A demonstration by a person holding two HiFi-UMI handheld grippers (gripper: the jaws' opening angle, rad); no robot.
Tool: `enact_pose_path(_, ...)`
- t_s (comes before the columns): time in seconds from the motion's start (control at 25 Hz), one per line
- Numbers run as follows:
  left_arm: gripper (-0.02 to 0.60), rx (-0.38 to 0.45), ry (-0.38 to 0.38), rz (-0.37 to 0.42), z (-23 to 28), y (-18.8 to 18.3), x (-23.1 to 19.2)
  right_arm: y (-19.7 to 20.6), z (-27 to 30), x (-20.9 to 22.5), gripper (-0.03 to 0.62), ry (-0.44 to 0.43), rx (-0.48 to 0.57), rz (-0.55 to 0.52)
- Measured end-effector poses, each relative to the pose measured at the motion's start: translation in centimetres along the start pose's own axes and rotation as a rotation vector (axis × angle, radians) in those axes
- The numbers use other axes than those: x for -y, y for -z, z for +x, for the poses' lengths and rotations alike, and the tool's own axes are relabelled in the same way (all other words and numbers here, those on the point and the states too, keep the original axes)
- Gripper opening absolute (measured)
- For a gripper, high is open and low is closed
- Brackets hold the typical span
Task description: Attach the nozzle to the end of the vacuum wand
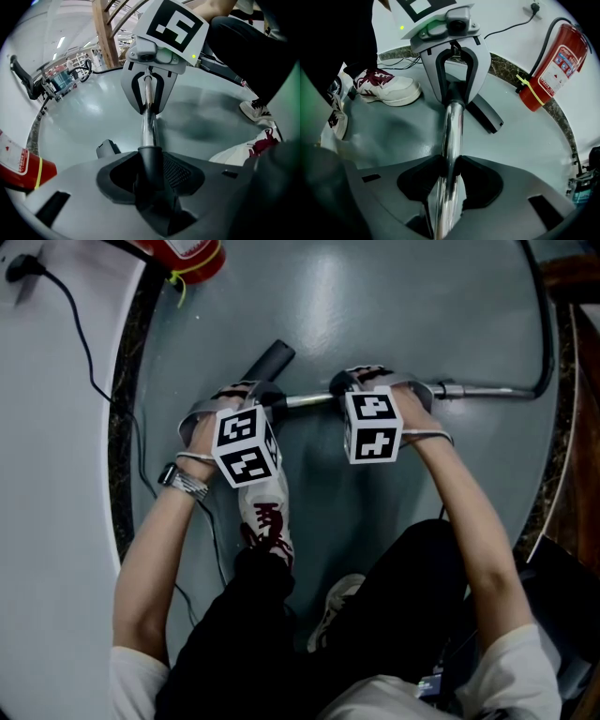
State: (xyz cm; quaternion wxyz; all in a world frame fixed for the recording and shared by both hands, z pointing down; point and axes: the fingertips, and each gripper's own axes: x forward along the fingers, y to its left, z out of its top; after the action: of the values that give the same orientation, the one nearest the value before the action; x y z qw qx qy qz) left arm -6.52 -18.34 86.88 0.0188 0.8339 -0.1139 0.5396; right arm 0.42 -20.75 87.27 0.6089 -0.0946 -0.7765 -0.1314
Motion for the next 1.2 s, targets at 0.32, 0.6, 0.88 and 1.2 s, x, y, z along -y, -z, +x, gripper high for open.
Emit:
enact_pose_path(0.32, 0.161, 0.008, 0.024, -0.127, 0.24, -0.02, -0.09, -0.02, 0.25, -0.04, 0.15, -0.008, 0.013, 0.015)
enact_pose_path(0.6, 0.161, -0.006, -0.004, -0.086, 0.05, -0.23, -0.37, 0.02, 0.11, 0.24, 0.149, 0.0, 0.019, 0.023)
enact_pose_path(0.88, 0.158, -0.018, -0.068, 0.034, -0.06, -0.46, -0.5, -0.1, 0.1, 0.48, 0.15, 0.009, 0.014, 0.012)
enact_pose_path(1.2, 0.158, 0.01, -0.078, 0.002, 0.06, -0.41, -0.7, 0.43, 0.57, 0.17, 0.15, -0.002, 0.012, 0.022)
